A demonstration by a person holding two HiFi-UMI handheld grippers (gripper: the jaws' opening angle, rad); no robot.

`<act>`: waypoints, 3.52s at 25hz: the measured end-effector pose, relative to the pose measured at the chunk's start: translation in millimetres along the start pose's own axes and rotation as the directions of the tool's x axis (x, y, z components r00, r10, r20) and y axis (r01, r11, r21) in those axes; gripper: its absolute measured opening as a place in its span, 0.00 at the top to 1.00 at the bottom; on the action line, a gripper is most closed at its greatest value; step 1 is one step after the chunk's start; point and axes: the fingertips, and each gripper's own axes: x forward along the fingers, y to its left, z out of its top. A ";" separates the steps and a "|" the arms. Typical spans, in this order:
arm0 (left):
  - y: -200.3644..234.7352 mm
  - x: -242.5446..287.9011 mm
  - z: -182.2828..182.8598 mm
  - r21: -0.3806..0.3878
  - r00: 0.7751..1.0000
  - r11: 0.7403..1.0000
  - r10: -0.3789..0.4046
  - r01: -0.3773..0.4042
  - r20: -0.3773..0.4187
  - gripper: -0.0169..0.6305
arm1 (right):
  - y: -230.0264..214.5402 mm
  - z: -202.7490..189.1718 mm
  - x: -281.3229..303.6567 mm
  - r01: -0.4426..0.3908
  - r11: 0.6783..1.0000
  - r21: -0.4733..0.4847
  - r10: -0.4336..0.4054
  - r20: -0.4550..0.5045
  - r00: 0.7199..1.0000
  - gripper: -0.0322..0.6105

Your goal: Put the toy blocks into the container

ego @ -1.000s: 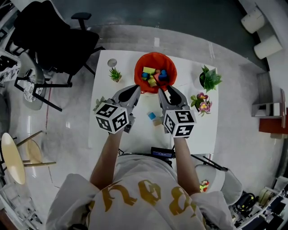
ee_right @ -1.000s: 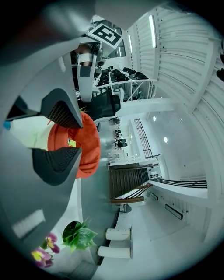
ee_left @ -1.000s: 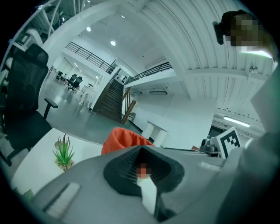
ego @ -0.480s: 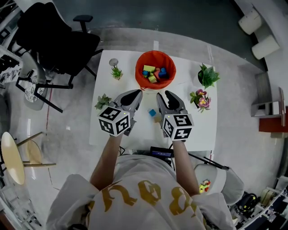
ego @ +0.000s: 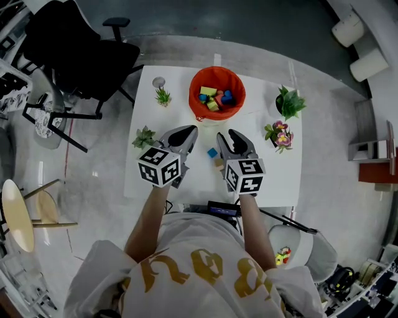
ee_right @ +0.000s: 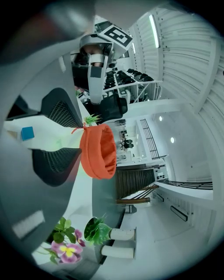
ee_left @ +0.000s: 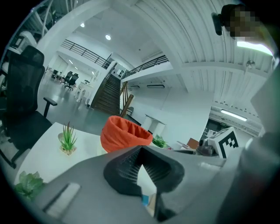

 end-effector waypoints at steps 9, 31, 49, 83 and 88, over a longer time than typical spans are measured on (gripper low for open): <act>5.4 4.5 -25.6 -0.026 0.998 1.000 0.001 -0.002 -0.056 0.97 | 8.5 -40.1 12.7 -0.065 0.997 -0.039 0.059 -0.137 0.989 0.67; 20.9 12.3 -93.1 -0.088 0.979 0.996 0.002 -0.020 -0.203 0.97 | 18.5 -132.2 25.5 -0.161 0.982 -0.103 0.110 -0.389 0.915 0.65; 30.1 27.2 -100.5 -0.134 0.976 0.991 -0.013 -0.016 -0.218 0.97 | 14.1 -157.8 35.9 -0.186 0.974 -0.130 0.109 -0.452 0.885 0.69; 19.1 21.7 -53.0 -0.113 0.994 0.994 -0.020 0.008 -0.111 0.97 | -12.5 -66.5 4.6 -0.011 0.998 0.057 0.016 -0.096 0.995 0.70; 15.8 13.4 -32.6 -0.103 0.998 0.995 -0.018 0.012 -0.062 0.97 | -8.5 -44.5 -2.6 -0.049 0.992 0.114 0.053 -0.035 0.998 0.70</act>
